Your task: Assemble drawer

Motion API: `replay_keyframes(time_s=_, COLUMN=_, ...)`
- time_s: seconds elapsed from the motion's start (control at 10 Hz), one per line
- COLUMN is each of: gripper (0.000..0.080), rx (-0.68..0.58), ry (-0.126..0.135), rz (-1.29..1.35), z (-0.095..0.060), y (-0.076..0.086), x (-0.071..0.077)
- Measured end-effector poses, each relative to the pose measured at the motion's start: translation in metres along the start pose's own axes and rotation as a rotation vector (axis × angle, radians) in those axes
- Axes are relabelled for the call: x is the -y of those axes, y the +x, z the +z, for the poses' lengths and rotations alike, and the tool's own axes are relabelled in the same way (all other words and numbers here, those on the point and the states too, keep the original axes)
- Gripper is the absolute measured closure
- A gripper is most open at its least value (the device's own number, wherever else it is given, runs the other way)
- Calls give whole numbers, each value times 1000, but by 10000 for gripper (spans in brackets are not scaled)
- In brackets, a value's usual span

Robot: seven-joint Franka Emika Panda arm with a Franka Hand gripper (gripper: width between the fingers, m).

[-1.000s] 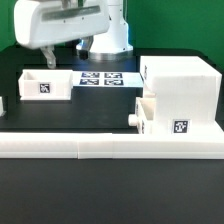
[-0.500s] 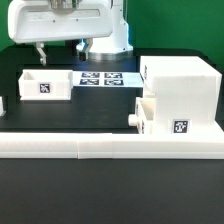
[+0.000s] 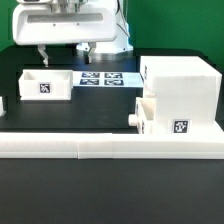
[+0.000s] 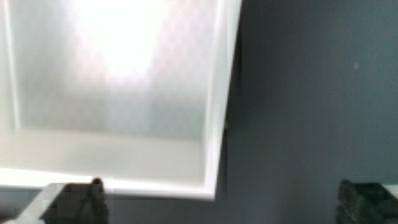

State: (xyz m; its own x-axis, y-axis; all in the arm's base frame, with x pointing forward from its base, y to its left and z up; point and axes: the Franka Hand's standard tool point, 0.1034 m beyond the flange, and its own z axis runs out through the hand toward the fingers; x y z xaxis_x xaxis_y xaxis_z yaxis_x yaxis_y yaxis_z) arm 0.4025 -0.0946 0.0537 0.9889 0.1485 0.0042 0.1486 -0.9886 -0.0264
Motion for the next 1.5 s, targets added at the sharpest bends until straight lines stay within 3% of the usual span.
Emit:
replay_keyframes(time_s=0.2, gripper=150, rx=23, ry=10, rz=1, z=19, y=-17, x=6)
replay_keyframes(time_s=0.5, gripper=150, rx=5, ry=0, rz=-28, z=41, y=-28, x=5)
replay_keyframes(time_s=1.1, gripper=162, rx=-2, ry=-4, rz=-37, z=49, y=-28, x=7)
replay_keyframes(time_s=1.2, gripper=330, rx=-2, ry=-4, rz=-39, z=49, y=-28, x=7)
replay_keyframes(time_s=1.3, gripper=330, rx=-2, ry=-4, rz=-40, z=49, y=-28, x=7)
replay_keyframes(time_s=1.4, gripper=531, rx=-2, ry=-4, rz=-41, z=49, y=-28, x=7)
replay_keyframes(time_s=1.5, gripper=679, rx=-2, ry=-4, rz=-42, z=49, y=-28, x=7)
